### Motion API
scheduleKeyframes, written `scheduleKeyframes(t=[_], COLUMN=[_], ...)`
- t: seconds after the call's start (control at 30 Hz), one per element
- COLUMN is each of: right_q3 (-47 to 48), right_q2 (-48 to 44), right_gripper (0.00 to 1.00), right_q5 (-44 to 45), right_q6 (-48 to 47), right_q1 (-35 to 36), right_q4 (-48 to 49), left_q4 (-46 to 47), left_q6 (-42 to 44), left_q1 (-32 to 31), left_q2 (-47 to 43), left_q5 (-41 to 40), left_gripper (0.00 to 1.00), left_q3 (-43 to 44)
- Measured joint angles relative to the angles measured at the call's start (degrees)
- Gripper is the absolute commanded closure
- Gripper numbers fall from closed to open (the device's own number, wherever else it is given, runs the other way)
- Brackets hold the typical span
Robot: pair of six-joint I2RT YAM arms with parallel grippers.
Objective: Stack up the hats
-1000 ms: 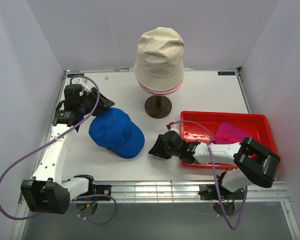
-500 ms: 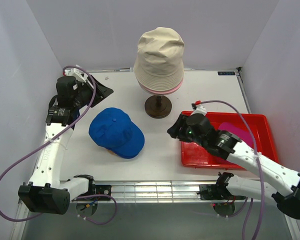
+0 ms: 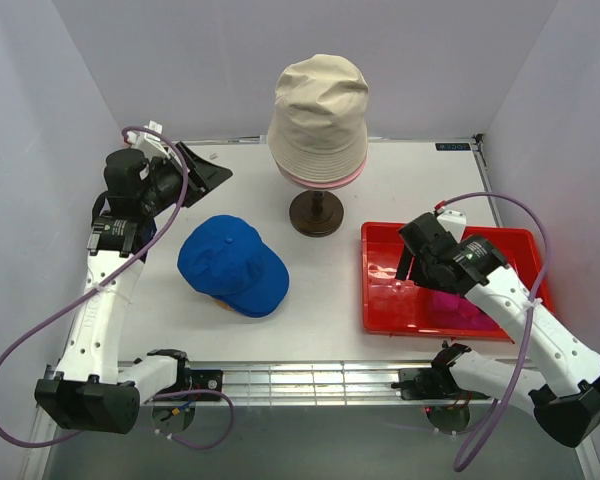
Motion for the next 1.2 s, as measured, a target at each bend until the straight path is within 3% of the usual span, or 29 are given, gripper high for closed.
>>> scheduleKeyframes(t=[0.4, 0.77, 0.8, 0.87, 0.93, 1.0, 1.07, 1.2], right_q3=[-9.81, -11.47, -11.87, -12.44, -12.39, -11.80, -10.10, -2.56], right_q2=[-4.90, 0.98, 1.25, 1.77, 2.05, 2.19, 2.19, 2.05], right_gripper=[0.16, 0.16, 0.19, 0.36, 0.67, 0.86, 0.92, 0.92], right_q5=[0.15, -0.35, -0.72, -2.40, -3.48, -4.50, -5.29, -6.80], right_q6=[1.27, -2.95, -3.45, -5.31, -6.86, -8.35, -9.42, -11.76], right_q1=[-6.38, -14.25, -14.80, -16.15, -16.61, -16.79, -16.81, -16.81], right_q4=[-7.23, -2.47, -1.55, 0.55, 1.95, 2.91, 3.37, 3.50], left_q4=[4.44, 5.97, 6.03, 6.05, 6.05, 6.03, 6.01, 5.81], left_q6=[-2.84, -3.67, -3.65, -3.65, -3.61, -3.43, -3.34, -2.69], left_q1=[0.00, 0.00, 0.00, 0.00, 0.00, 0.00, 0.00, 0.00], left_q2=[-4.70, -4.92, -4.92, -4.92, -4.92, -4.92, -4.94, -4.96], left_q5=[4.85, 6.08, 6.08, 6.08, 6.08, 6.08, 6.08, 6.10], left_gripper=[0.34, 0.34, 0.34, 0.34, 0.34, 0.35, 0.36, 0.37], left_q3=[-3.63, -3.96, -3.96, -3.98, -3.98, -3.98, -3.98, -4.00])
